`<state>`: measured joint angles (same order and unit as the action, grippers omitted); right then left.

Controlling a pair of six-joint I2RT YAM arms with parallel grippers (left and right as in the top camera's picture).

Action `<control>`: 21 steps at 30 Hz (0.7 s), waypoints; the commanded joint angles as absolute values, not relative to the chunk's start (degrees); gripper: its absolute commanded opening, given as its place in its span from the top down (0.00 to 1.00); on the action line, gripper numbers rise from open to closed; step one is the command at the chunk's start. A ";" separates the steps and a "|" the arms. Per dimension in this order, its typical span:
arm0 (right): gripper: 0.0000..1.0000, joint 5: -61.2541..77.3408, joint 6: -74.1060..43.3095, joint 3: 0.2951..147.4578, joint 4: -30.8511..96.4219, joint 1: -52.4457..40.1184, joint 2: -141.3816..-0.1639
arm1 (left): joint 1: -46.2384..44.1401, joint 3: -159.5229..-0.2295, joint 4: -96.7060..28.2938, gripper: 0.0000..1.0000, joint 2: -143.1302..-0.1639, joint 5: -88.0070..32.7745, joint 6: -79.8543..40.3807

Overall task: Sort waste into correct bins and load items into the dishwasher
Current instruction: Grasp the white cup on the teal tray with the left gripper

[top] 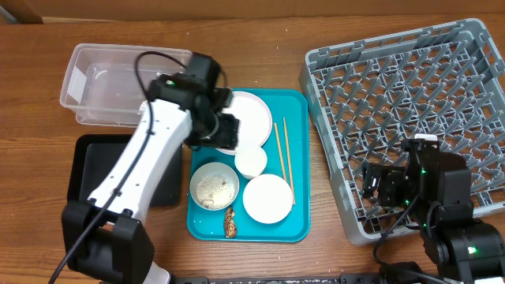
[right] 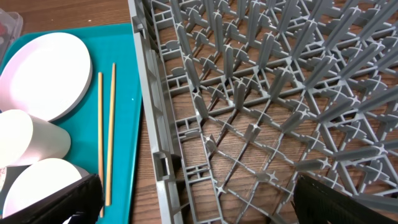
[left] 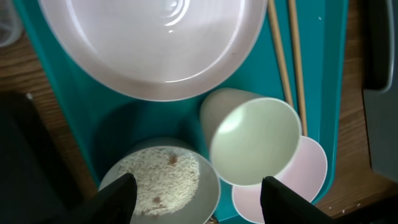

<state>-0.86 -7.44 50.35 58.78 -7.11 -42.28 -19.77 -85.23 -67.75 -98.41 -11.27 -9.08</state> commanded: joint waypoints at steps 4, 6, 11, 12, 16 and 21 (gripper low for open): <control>0.00 -1.39 -7.55 51.83 58.87 -6.76 -41.80 | -25.71 -85.52 -66.43 0.34 -101.12 -5.30 -12.10; 0.00 -1.39 -7.55 51.83 58.87 -6.76 -41.80 | -26.44 -85.52 -66.00 0.34 -102.74 -5.39 -13.21; 0.00 -1.39 -7.53 51.83 58.87 -6.76 -41.80 | -26.89 -85.52 -65.78 0.40 -107.94 -6.52 -14.83; 0.00 -1.39 -7.55 51.83 58.87 -6.76 -41.80 | -26.92 -85.52 -65.73 0.44 -108.86 -6.96 -14.83; 0.00 -1.39 -7.55 51.83 58.87 -6.79 -41.80 | -26.87 -85.58 -64.12 0.90 -110.24 -7.09 -14.83; 0.00 -1.39 -7.53 51.83 58.87 -6.76 -41.80 | -25.47 -89.43 -63.68 0.96 -108.88 -7.20 -14.85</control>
<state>-0.89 -7.49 50.35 59.18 -7.11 -42.28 -26.48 -85.84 -63.59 -110.21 -7.05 -14.48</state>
